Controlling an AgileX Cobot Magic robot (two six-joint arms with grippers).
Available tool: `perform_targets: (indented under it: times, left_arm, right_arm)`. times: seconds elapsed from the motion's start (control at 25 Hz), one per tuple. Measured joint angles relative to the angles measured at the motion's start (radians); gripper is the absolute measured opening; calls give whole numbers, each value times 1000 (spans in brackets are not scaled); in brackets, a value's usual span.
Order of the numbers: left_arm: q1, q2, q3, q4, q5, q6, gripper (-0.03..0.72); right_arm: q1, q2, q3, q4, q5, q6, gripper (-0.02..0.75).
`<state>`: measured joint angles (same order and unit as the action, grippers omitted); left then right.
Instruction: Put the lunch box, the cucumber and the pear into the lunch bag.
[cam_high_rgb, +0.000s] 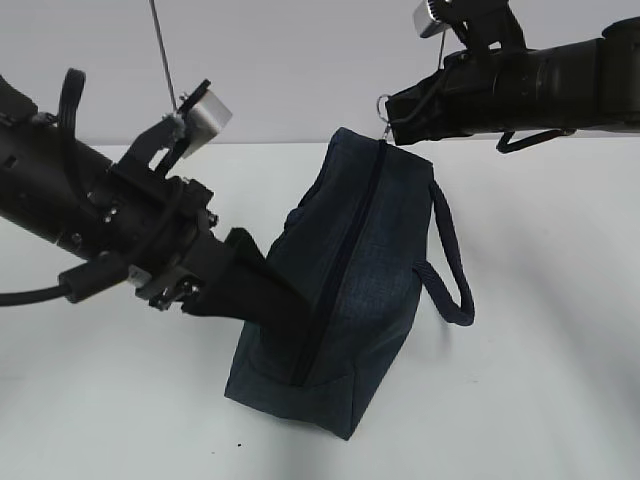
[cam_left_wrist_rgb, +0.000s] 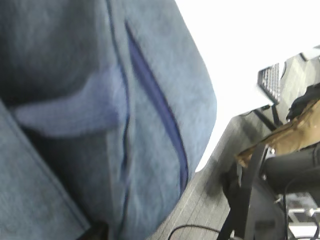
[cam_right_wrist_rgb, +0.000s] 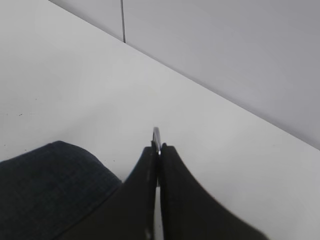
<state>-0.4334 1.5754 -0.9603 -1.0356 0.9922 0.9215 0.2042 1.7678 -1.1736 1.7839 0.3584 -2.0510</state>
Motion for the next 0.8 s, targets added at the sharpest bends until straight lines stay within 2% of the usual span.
perform_targets:
  times: [0.24, 0.6, 0.8]
  left_arm:
    - [54, -1, -77, -22, 4, -20, 435]
    - [58, 4, -137, -238, -284, -18, 426]
    - [58, 89, -181, -283, -324, -16, 378]
  right_arm:
    - [0, 0, 0, 0, 0, 0, 6]
    - [0, 0, 0, 0, 0, 2, 6]
    - [0, 0, 0, 0, 0, 2, 6]
